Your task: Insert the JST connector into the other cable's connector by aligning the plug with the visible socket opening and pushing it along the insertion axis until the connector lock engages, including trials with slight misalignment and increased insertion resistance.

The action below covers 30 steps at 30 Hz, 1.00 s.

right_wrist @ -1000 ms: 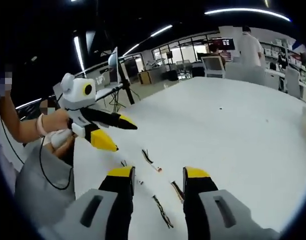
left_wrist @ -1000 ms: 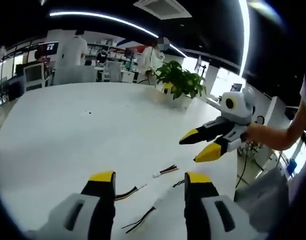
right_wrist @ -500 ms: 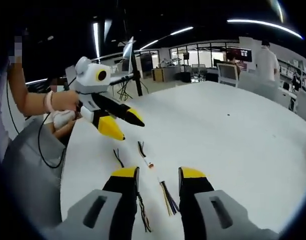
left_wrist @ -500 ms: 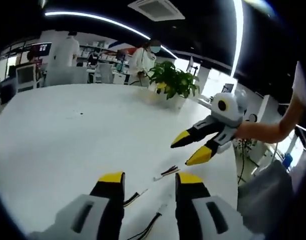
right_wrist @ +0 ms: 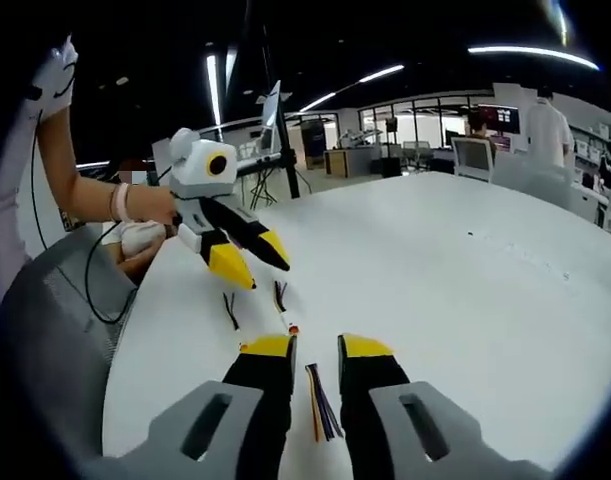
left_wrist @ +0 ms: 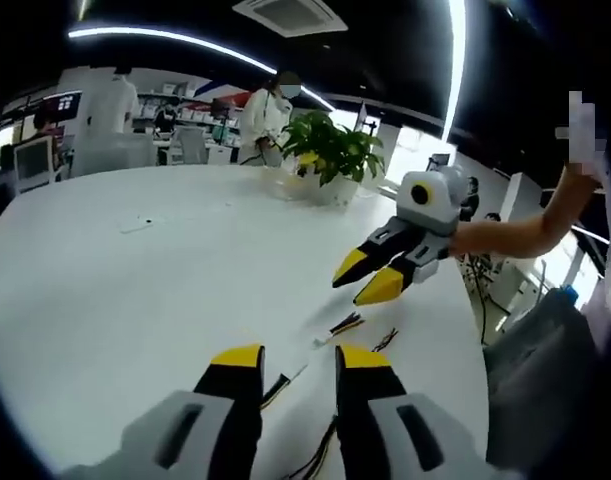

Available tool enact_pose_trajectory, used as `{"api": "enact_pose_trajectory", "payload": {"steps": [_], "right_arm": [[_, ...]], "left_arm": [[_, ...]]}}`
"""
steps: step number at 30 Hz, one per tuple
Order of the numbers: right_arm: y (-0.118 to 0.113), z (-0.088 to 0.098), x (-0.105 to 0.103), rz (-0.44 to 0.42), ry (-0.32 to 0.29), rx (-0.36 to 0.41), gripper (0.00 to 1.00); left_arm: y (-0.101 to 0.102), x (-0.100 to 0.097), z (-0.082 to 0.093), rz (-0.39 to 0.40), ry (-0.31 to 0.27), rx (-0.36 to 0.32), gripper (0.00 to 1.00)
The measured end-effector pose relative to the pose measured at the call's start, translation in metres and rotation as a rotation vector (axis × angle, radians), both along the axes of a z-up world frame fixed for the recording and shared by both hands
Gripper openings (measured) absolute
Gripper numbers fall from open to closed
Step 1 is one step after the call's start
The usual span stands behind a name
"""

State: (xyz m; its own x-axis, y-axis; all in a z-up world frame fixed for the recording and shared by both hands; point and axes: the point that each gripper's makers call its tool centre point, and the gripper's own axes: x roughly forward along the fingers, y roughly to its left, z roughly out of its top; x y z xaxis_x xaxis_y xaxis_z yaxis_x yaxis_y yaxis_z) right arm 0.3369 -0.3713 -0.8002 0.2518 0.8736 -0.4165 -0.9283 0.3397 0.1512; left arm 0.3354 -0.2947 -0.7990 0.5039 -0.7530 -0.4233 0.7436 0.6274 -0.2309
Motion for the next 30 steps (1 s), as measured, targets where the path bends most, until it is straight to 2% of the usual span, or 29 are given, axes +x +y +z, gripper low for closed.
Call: {"api": "enact_pose_trajectory", "payload": {"steps": [5,7,9,12,21,26,30], "right_arm": [[0.0,-0.01,-0.004,0.029,0.004,-0.025,0.15],[0.001,-0.013,-0.006,0.049,-0.012,-0.033,0.15],[0.002,-0.017,-0.006,0.054,-0.003,-0.029,0.13],[0.003,-0.021,-0.005,0.057,0.0,-0.032,0.13],[0.009,-0.031,-0.006,0.095,-0.025,-0.026,0.11],[0.009,-0.042,-0.011,0.137,-0.051,-0.061,0.1],[0.011,-0.043,-0.013,0.153,-0.058,-0.054,0.08]], "left_arm": [[0.001,0.001,-0.01,-0.037,-0.023,0.02,0.21],[0.001,0.001,-0.011,-0.05,-0.031,0.022,0.21],[-0.001,0.001,-0.013,-0.078,-0.056,0.039,0.2],[-0.003,0.0,-0.019,-0.101,-0.043,0.052,0.16],[-0.008,0.002,-0.034,-0.16,-0.076,0.091,0.16],[-0.009,0.001,-0.036,-0.184,-0.104,0.065,0.13],[-0.009,0.0,-0.038,-0.196,-0.116,0.053,0.13]]}}
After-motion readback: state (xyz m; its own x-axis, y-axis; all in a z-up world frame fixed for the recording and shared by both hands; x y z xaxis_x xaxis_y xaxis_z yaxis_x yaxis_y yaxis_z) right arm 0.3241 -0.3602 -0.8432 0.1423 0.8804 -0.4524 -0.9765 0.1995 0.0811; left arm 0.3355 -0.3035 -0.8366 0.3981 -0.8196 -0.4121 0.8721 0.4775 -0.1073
